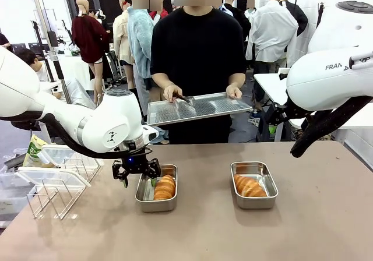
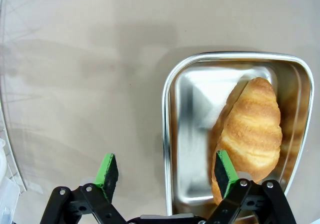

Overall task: Place the bread in airtight containers.
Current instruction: Pick up one Airtight Container lid and hand it to the human.

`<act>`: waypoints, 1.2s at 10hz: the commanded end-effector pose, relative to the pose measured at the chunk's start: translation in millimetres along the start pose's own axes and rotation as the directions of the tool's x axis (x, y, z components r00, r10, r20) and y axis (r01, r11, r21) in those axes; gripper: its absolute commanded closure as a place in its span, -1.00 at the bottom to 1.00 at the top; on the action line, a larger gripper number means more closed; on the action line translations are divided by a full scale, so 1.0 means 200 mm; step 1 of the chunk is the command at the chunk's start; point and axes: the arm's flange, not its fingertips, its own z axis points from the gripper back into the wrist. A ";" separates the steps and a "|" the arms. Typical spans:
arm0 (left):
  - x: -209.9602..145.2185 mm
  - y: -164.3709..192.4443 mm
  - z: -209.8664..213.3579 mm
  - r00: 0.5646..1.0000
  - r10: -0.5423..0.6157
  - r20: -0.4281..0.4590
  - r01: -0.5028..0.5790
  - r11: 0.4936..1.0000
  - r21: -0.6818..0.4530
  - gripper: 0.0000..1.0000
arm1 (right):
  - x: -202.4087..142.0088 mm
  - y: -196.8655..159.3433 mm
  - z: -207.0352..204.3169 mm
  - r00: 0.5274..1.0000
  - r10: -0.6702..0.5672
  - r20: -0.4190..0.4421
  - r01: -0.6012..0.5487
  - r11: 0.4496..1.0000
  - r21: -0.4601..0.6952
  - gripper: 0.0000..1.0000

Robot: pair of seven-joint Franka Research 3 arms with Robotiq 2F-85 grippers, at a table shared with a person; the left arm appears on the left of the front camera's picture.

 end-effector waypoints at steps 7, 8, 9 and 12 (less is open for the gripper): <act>0.00 0.00 0.00 1.000 -0.002 0.010 0.002 1.000 -0.006 -1.00 | 0.00 0.00 0.00 1.000 -0.003 -0.004 0.003 1.000 0.007 -1.00; 0.00 0.00 0.00 1.000 -0.002 0.010 0.002 1.000 -0.006 -1.00 | 0.00 0.00 0.00 1.000 -0.003 -0.004 0.003 1.000 0.007 -1.00; 0.00 0.00 0.00 1.000 -0.002 0.010 0.002 1.000 -0.006 -1.00 | 0.00 0.00 0.00 1.000 -0.003 -0.004 0.003 1.000 0.007 -1.00; -0.03 0.00 0.09 1.000 -0.018 0.013 0.018 1.000 -0.004 -1.00 | 0.00 0.00 0.00 1.000 -0.003 -0.004 0.003 1.000 0.007 -1.00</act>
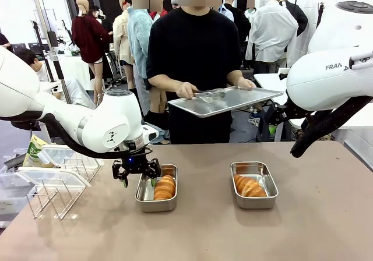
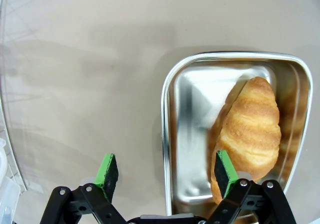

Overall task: Place the bread in airtight containers.
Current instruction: Pick up one Airtight Container lid and hand it to the human.

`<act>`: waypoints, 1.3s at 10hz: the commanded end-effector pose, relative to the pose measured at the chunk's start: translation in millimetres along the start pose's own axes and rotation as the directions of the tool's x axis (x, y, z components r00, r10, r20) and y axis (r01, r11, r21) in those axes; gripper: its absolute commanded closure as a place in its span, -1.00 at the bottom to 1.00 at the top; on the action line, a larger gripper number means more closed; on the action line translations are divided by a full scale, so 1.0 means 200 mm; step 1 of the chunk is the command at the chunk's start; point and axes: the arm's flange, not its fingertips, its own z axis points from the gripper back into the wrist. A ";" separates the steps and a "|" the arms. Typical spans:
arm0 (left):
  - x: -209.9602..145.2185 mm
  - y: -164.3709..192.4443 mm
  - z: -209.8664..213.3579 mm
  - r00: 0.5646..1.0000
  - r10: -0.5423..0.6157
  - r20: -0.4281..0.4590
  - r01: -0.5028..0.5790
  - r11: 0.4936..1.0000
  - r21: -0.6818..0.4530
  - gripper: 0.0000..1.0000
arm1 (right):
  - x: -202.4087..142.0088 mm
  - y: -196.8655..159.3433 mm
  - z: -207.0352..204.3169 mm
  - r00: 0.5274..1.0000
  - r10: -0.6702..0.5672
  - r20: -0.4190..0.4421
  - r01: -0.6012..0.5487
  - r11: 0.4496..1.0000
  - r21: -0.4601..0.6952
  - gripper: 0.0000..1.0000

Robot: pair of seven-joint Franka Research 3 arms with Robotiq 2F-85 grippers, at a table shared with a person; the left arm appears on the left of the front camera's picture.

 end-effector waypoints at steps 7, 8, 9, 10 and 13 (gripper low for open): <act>-0.40 0.28 0.84 0.917 -0.307 0.255 0.359 0.914 -0.190 -1.00 | 0.00 0.00 0.00 1.000 -0.003 -0.004 0.003 1.000 0.007 -1.00; -0.44 0.33 0.91 0.885 -0.364 0.292 0.428 0.881 -0.201 -1.00 | 0.00 0.00 0.00 1.000 -0.003 -0.004 0.003 1.000 0.007 -1.00; -0.45 0.38 0.96 0.870 -0.385 0.309 0.456 0.867 -0.203 -1.00 | 0.00 0.00 0.00 1.000 -0.003 -0.004 0.003 1.000 0.007 -1.00; -0.47 0.39 0.98 0.861 -0.388 0.329 0.465 0.862 -0.200 -1.00 | 0.00 0.00 0.00 1.000 -0.003 -0.004 0.003 1.000 0.007 -1.00; -0.48 0.40 0.98 0.845 -0.380 0.375 0.480 0.849 -0.221 -1.00 | 0.00 0.00 0.00 1.000 -0.003 -0.004 0.003 1.000 0.007 -1.00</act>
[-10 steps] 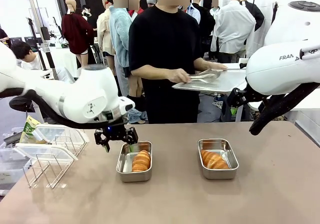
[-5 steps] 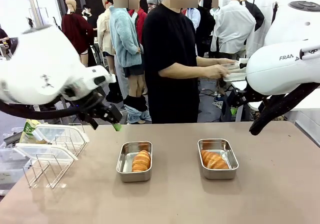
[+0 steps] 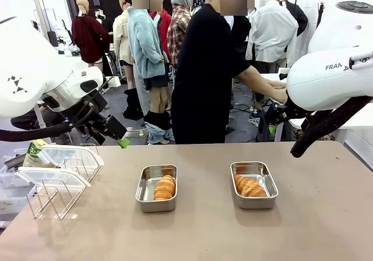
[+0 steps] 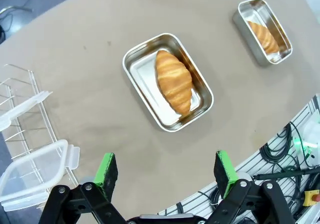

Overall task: Place the bread in airtight containers.
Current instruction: Pick up one Airtight Container lid and hand it to the human.

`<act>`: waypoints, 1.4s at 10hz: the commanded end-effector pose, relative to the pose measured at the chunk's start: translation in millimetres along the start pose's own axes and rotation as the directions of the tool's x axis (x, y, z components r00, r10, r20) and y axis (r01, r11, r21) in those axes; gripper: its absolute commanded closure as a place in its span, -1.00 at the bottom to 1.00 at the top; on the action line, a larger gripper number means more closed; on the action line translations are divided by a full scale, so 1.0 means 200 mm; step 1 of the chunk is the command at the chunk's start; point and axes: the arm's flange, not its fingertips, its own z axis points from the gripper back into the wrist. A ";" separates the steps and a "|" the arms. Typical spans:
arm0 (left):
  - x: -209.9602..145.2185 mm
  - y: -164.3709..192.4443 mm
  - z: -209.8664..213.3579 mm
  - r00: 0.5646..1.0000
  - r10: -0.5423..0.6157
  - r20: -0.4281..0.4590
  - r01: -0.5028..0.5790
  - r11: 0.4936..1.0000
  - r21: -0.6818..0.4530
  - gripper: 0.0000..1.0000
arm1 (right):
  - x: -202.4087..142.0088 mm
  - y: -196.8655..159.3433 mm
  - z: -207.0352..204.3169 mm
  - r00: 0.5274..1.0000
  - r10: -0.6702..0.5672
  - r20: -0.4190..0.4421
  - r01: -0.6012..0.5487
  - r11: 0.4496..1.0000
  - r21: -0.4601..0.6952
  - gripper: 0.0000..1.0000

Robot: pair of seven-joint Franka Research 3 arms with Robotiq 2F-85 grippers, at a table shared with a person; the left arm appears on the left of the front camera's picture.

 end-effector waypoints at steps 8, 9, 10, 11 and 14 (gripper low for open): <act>-0.08 0.27 0.20 0.937 -0.348 -0.034 0.349 0.929 0.126 -1.00 | 0.00 0.00 0.00 1.000 -0.003 -0.004 0.003 1.000 0.008 -1.00; -0.10 0.34 0.22 0.897 -0.429 -0.105 0.441 0.887 0.138 -1.00 | 0.00 0.00 0.00 1.000 -0.003 -0.004 0.003 1.000 0.008 -1.00; -0.11 0.39 0.23 0.845 -0.499 -0.192 0.524 0.845 0.109 -1.00 | 0.00 0.00 0.00 1.000 -0.003 -0.004 0.003 1.000 0.008 -1.00; -0.13 0.44 0.23 0.763 -0.577 -0.293 0.609 0.792 0.027 -1.00 | 0.00 0.00 0.00 1.000 -0.003 -0.004 0.003 1.000 0.008 -1.00; -0.20 0.62 0.25 0.497 -0.747 -0.441 0.777 0.610 -0.157 -1.00 | 0.00 0.00 0.00 1.000 -0.003 -0.004 0.003 1.000 0.008 -1.00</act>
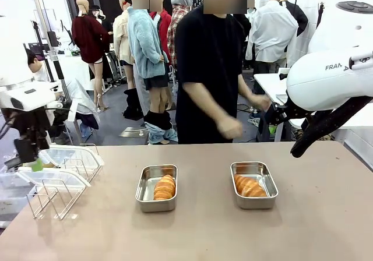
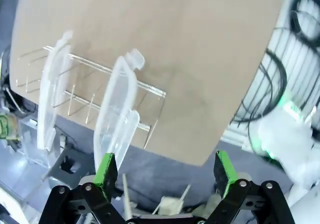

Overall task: Place the bread in airtight containers.
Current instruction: Pick up one Airtight Container lid and hand it to the human.

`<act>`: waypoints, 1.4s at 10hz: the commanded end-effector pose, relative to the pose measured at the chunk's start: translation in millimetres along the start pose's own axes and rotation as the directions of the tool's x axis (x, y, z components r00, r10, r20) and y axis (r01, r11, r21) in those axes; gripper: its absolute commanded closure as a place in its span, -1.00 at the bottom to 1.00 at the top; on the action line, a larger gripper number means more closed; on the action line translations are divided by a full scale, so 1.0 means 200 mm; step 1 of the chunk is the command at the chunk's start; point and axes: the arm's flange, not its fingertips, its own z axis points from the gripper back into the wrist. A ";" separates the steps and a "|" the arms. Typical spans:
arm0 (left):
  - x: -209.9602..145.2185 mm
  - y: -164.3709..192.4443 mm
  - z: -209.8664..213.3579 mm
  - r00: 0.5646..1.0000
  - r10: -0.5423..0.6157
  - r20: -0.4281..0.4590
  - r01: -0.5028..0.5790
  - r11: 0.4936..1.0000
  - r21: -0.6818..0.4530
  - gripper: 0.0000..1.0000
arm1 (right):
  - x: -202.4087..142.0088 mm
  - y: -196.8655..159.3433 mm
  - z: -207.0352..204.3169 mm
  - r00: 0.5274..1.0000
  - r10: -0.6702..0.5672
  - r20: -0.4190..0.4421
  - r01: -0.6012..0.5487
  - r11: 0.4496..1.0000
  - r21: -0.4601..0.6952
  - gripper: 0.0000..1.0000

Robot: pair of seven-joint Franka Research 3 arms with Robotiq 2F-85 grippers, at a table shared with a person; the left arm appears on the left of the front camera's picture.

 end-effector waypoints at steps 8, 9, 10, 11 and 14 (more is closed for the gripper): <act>-0.24 0.05 -0.03 0.907 -0.417 0.060 0.404 0.902 0.153 -1.00 | 0.00 0.00 0.00 1.000 -0.003 -0.004 0.003 1.000 0.008 -1.00; -0.23 0.05 -0.01 0.912 -0.410 0.010 0.405 0.903 0.141 -1.00 | 0.00 0.00 0.00 1.000 -0.003 -0.004 0.003 1.000 0.008 -1.00; -0.23 0.05 -0.01 0.912 -0.410 0.010 0.405 0.903 0.141 -1.00 | 0.00 0.00 0.00 1.000 -0.003 -0.004 0.003 1.000 0.008 -1.00; -0.23 0.05 -0.01 0.912 -0.410 0.010 0.405 0.903 0.141 -1.00 | 0.00 0.00 0.00 1.000 -0.003 -0.004 0.003 1.000 0.008 -1.00; -0.23 0.05 -0.01 0.912 -0.410 0.010 0.405 0.903 0.141 -1.00 | 0.00 0.00 0.00 1.000 -0.003 -0.004 0.003 1.000 0.008 -1.00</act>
